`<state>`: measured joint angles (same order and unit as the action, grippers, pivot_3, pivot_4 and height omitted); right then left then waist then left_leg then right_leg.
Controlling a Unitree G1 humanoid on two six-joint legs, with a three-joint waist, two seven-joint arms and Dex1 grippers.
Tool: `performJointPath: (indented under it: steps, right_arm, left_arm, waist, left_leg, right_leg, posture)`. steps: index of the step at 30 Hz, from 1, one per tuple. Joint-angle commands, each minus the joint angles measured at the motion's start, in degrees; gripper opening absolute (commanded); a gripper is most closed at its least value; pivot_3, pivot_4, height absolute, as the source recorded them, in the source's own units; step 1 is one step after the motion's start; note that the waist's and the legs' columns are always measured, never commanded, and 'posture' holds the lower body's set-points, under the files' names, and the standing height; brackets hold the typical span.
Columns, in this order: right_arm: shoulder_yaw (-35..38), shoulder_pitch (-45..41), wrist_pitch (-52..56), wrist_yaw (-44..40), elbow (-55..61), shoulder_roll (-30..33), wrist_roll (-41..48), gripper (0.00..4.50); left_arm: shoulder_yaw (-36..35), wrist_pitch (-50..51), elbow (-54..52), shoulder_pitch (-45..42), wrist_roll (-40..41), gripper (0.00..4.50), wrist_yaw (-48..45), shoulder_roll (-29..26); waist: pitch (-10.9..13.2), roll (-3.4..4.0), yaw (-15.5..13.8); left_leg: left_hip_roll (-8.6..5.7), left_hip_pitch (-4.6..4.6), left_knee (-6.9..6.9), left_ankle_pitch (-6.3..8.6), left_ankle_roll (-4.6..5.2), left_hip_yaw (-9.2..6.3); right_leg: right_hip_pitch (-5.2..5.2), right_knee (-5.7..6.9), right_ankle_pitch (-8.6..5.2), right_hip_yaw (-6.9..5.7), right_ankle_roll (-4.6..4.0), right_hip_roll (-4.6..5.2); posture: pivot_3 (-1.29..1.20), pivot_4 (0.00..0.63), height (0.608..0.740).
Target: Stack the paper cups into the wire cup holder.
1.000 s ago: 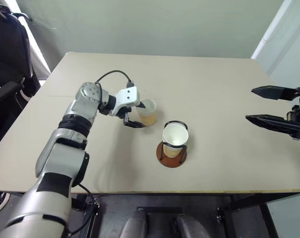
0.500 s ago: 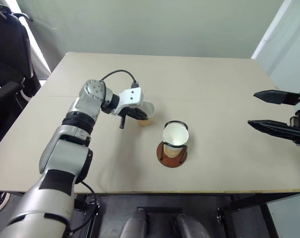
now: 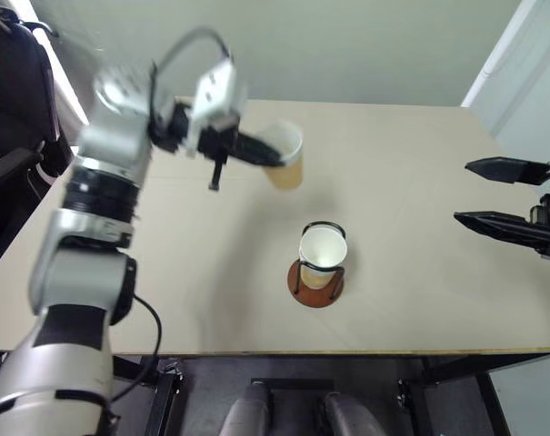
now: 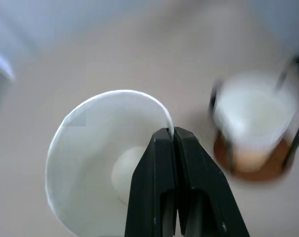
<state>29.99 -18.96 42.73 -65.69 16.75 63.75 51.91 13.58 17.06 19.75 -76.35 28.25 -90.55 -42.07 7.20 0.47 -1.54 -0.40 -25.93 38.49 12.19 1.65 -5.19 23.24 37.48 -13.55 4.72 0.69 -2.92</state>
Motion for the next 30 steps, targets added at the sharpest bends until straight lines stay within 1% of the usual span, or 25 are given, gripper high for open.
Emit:
performJointPath:
  steps: [1, 3, 4, 7, 10, 12, 16, 19, 23, 25, 28, 30]
  right_arm:
    - [0.51, -1.23, -1.26, -0.32, 0.29, 1.01, -0.20, 4.50]
    - [0.42, -1.48, -1.26, -0.36, 0.16, 1.05, -0.30, 4.50]
    - [0.48, -1.51, -1.21, -0.34, 0.20, 1.08, -0.28, 4.50]
    - [1.16, -1.14, -0.81, -0.07, 0.78, 1.09, 0.02, 4.50]
    - [1.96, -0.59, -0.26, 0.29, 1.51, 1.14, 0.40, 4.50]
    - [2.77, 0.09, 0.08, 0.35, 1.89, 1.22, 0.48, 4.50]
    - [4.40, 1.51, 0.62, 0.34, 2.69, 1.23, 0.64, 4.50]
    - [5.46, 2.43, 0.86, 0.36, 3.21, 1.20, 0.89, 4.50]
    - [6.24, 3.13, 1.04, 0.22, 3.49, 1.08, 0.93, 4.50]
    - [5.78, 3.01, 0.89, 0.42, 3.45, 0.94, 0.82, 4.50]
    - [4.29, 2.12, 0.50, 0.97, 3.15, 0.76, 0.59, 4.50]
    - [3.47, 1.47, 0.41, 1.27, 2.92, 0.71, 0.51, 4.50]
  left_arm:
    - [5.20, 7.53, -14.27, 2.80, 11.99, 0.05, -1.95, -4.68]
    - [8.60, 5.96, -16.99, 4.21, 12.25, 0.05, -1.95, -6.68]
    - [10.31, 4.43, -16.66, 4.54, 10.56, 0.05, -1.95, -6.63]
    - [13.25, -0.47, -13.16, 4.67, 4.86, 0.05, -1.95, -4.00]
    - [13.85, -3.20, -10.79, 4.60, 1.99, 0.05, -1.95, -1.48]
    - [13.85, -3.81, -10.57, 4.70, 1.72, 0.05, -1.95, -0.34]
    - [14.07, -2.27, -12.66, 5.31, 3.26, 0.05, -1.95, -0.11]
    - [14.58, -1.99, -14.05, 5.97, 2.72, 0.05, -1.95, -0.72]
    - [14.69, -3.31, -13.52, 6.86, -1.24, 0.05, -1.95, -0.18]
    - [14.19, -4.73, -11.42, 6.98, -4.54, 0.05, -1.36, 1.45]
    - [13.44, -7.72, -7.23, 6.85, -9.22, 0.62, -0.24, 3.89]
    - [12.51, -8.29, -6.11, 7.05, -9.91, 1.24, -1.11, 4.90]
  waist:
    - [-0.03, 0.05, 0.07]
    - [-0.05, 0.12, 0.09]
    - [-0.03, 0.13, 0.05]
    - [-0.02, 0.12, -0.01]
    - [-0.02, 0.12, 0.06]
    - [-0.02, 0.12, 0.10]
    - [-0.01, 0.12, 0.10]
    - [-0.01, 0.13, 0.10]
    - [-0.01, 0.13, 0.10]
    - [-0.01, 0.13, 0.07]
    - [-0.01, 0.14, -0.01]
    - [0.00, 0.13, 0.08]
  left_leg:
    - [0.00, 0.03, -0.01, 0.01, 0.01, 0.03]
    - [0.02, 0.15, -0.01, 0.00, 0.01, 0.03]
    - [0.02, 0.29, -0.01, 0.00, 0.01, 0.04]
    - [0.01, 0.51, 0.04, -0.04, 0.01, -0.02]
    - [0.00, 0.56, 0.16, -0.04, 0.02, 0.00]
    - [-0.01, 0.55, 0.18, -0.03, 0.03, 0.01]
    - [-0.01, 0.53, 0.13, 0.03, 0.06, 0.02]
    - [-0.01, 0.47, 0.02, 0.07, 0.07, 0.03]
    - [-0.01, 0.44, -0.05, 0.07, 0.08, 0.02]
    - [-0.01, 0.44, -0.05, 0.07, 0.08, 0.02]
    - [-0.01, 0.45, -0.01, 0.07, 0.08, 0.00]
    - [-0.01, 0.45, 0.02, 0.08, 0.09, 0.01]
  right_leg:
    - [-0.02, 0.00, 0.00, 0.03, 0.00, 0.01]
    - [-0.09, 0.04, 0.00, 0.03, 0.00, 0.01]
    - [-0.20, 0.09, 0.00, 0.04, 0.00, 0.01]
    - [-0.39, 0.27, 0.01, 0.04, -0.03, 0.01]
    - [-0.46, 0.28, 0.02, 0.04, -0.05, 0.03]
    - [-0.47, 0.28, 0.03, 0.04, -0.05, 0.05]
    - [-0.45, 0.28, 0.01, 0.04, -0.04, 0.05]
    - [-0.42, 0.15, -0.01, 0.03, -0.03, 0.05]
    - [-0.42, 0.01, -0.01, 0.04, -0.03, 0.05]
    - [-0.42, 0.00, 0.00, 0.04, -0.02, 0.06]
    - [-0.48, -0.02, 0.04, 0.04, 0.02, 0.06]
    - [-0.48, -0.05, 0.07, 0.04, 0.01, 0.06]
  posture:
    - [0.00, 0.150, 0.740]
    - [0.00, 0.150, 0.740]
    - [0.00, 0.150, 0.740]
    - [0.00, 0.150, 0.740]
    - [0.00, 0.150, 0.740]
    - [0.00, 0.150, 0.740]
    - [0.00, 0.150, 0.740]
    - [0.00, 0.150, 0.740]
    - [0.00, 0.150, 0.740]
    - [0.00, 0.150, 0.740]
    - [0.00, 0.150, 0.740]
    - [0.00, 0.150, 0.740]
